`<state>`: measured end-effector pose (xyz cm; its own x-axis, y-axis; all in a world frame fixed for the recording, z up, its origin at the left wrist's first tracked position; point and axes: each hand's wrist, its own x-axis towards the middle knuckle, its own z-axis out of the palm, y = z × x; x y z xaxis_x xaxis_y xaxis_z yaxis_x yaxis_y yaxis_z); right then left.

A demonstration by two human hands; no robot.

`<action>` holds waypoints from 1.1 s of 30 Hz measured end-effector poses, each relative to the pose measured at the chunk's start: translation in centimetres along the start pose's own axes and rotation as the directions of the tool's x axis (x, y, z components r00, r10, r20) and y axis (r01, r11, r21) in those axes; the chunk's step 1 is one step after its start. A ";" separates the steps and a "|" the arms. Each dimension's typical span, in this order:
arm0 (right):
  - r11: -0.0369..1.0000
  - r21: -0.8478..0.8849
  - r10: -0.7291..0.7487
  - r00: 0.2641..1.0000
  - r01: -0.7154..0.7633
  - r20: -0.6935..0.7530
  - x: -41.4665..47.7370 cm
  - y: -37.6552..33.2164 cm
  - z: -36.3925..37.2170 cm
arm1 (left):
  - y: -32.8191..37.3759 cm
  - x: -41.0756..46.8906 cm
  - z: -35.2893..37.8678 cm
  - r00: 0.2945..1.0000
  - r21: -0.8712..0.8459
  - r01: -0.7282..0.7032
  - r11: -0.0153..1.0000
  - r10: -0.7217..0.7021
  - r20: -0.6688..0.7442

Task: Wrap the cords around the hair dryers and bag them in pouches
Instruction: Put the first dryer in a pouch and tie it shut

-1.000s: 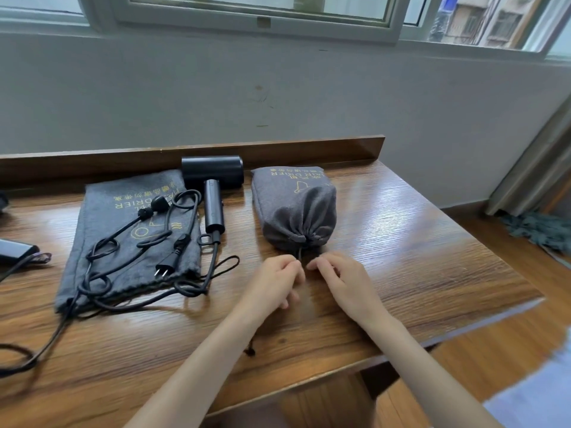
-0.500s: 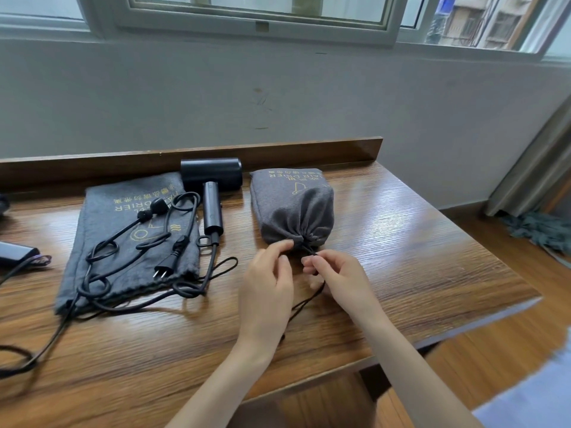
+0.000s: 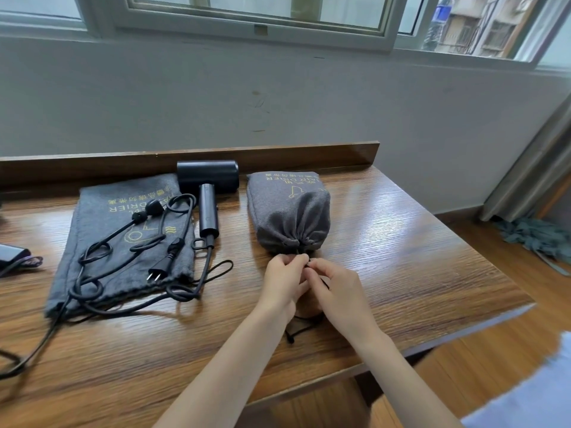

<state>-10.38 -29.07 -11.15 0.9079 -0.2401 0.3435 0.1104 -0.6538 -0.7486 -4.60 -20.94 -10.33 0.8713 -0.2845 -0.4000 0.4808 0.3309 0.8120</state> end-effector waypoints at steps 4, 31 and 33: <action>0.999 0.016 0.034 0.999 -0.035 0.012 -0.3 -0.2 0.1 | 0.3 0.4 0.0 0.998 -0.141 0.064 0.988 -0.060 0.032; 0.986 -0.058 0.154 0.988 -0.155 -0.018 2.9 0.3 1.0 | 0.7 -0.2 -0.7 0.999 -0.079 0.006 0.997 -0.010 -0.053; 0.988 -0.074 0.132 0.991 -0.134 -0.023 2.8 0.5 1.2 | 0.7 -0.2 -0.9 0.999 -0.080 0.007 0.997 -0.011 -0.045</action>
<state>-7.26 -29.22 -11.28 0.9051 -0.3409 0.2542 -0.0423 -0.6669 -0.7439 -4.31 -19.87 -10.02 0.8695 -0.2472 -0.4276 0.4935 0.3994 0.7726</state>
